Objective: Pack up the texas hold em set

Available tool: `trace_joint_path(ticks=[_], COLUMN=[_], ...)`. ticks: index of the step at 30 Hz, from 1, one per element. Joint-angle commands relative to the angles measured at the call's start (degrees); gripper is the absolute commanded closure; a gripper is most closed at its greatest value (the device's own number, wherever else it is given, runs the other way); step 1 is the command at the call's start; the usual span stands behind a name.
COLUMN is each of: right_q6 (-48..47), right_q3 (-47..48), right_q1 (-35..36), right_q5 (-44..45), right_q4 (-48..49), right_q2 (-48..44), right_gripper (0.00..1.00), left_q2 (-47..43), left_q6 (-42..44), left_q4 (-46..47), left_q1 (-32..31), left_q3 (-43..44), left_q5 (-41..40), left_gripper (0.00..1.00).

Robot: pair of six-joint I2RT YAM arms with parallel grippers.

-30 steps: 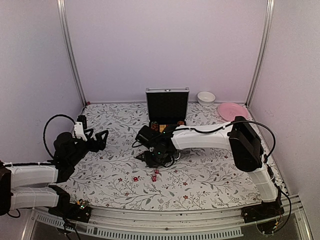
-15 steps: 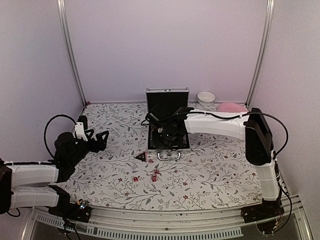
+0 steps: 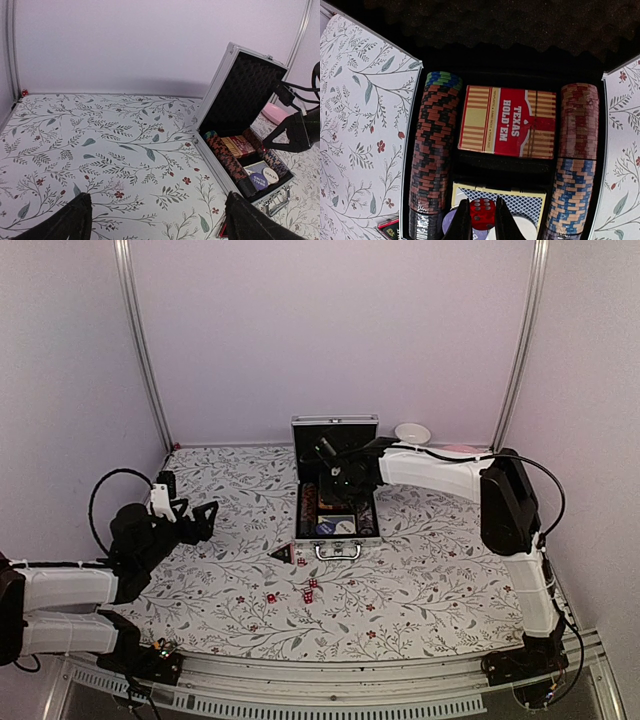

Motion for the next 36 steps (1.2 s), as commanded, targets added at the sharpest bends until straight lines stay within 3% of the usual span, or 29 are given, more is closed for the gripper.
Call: trace_joint_path(ticks=[1,12,36], right_q6=[-2.1,-2.5,-1.5], right_q3=[3.4,7.2,7.2], right_q1=[-0.6,-1.2,-1.1], right_q5=[-0.1,-4.2,-4.9], right_q4=[2.5,4.4,4.9], right_q2=[3.0,8.9,11.9], right_gripper=[0.92,0.91,0.91], left_q2=[0.7,0.5,0.1], left_q6=[-0.2,-0.3,-0.4], left_q4=[0.8,0.7,0.2], left_q1=[-0.7,-0.7,-0.7], left_q3=[1.4,1.2,1.4], left_q5=[-0.2,0.1,0.1], left_gripper=[0.07,0.08,0.07])
